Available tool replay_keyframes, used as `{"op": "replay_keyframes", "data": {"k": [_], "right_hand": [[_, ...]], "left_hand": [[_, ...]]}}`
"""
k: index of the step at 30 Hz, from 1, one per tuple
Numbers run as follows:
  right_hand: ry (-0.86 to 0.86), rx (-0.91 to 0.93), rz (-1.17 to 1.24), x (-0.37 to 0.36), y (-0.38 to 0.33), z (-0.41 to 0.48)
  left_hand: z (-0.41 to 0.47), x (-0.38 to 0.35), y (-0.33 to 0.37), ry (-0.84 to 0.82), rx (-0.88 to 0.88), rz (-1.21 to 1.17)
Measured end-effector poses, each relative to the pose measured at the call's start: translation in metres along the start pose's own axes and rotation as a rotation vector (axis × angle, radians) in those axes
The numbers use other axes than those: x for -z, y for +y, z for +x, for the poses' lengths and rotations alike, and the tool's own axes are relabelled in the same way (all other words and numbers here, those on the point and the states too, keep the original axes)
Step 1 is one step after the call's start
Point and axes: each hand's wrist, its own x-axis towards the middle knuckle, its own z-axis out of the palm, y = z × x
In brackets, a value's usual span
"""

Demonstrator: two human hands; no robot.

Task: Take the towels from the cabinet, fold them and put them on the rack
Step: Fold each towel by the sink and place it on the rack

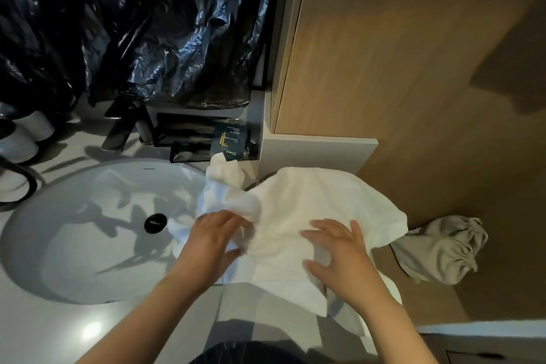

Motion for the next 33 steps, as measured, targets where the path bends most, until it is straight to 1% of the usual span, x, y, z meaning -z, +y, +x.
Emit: {"op": "replay_keyframes", "data": {"k": [2,5,9,11,13,15,16,18,20,22,24,25,27,28,29,31,33], "right_hand": [[0.068,0.019,0.062,0.001,0.004,0.002],[0.036,0.018,0.088,0.002,0.008,0.004],[0.083,0.022,0.135,0.004,0.004,0.011],[0.123,0.013,0.308,0.013,0.001,0.009],[0.255,0.049,0.489,0.033,-0.001,0.006],[0.397,0.103,0.543,0.06,-0.005,0.004],[0.436,0.123,0.583,0.074,-0.007,0.004],[0.417,0.139,0.667,0.096,-0.007,0.006],[0.347,0.07,0.62,0.105,-0.005,0.01],[0.306,-0.051,0.436,0.1,-0.002,0.017],[0.306,-0.148,0.214,0.087,0.0,0.022],[0.307,-0.183,0.153,0.08,0.001,0.024],[0.315,-0.227,0.182,0.07,0.001,0.023],[0.321,-0.224,0.22,0.068,-0.001,0.02],[0.322,-0.181,0.243,0.066,-0.005,0.017],[0.298,-0.031,0.252,0.063,-0.019,0.01],[0.224,0.087,0.27,0.06,-0.037,0.006]], "left_hand": [[0.007,0.004,-0.003,0.024,-0.032,-0.001],[0.01,0.013,-0.002,0.073,-0.083,0.012],[0.014,0.031,0.014,0.146,0.002,-0.094],[0.018,0.044,0.027,0.152,-0.003,-0.168],[0.024,0.062,0.041,0.168,-0.021,-0.238],[0.03,0.082,0.053,0.171,-0.027,-0.343],[0.033,0.09,0.058,0.167,-0.017,-0.389],[0.04,0.098,0.062,0.153,0.011,-0.424],[0.045,0.095,0.062,0.102,0.047,-0.43],[0.049,0.083,0.06,0.032,0.095,-0.408],[0.051,0.067,0.056,-0.01,0.138,-0.341],[0.051,0.06,0.054,-0.024,0.165,-0.304],[0.047,0.051,0.049,-0.036,0.202,-0.27],[0.043,0.05,0.047,-0.025,0.208,-0.272],[0.038,0.051,0.046,-0.005,0.205,-0.286],[0.032,0.055,0.048,0.046,0.172,-0.329],[0.028,0.059,0.054,0.09,0.107,-0.34]]}}
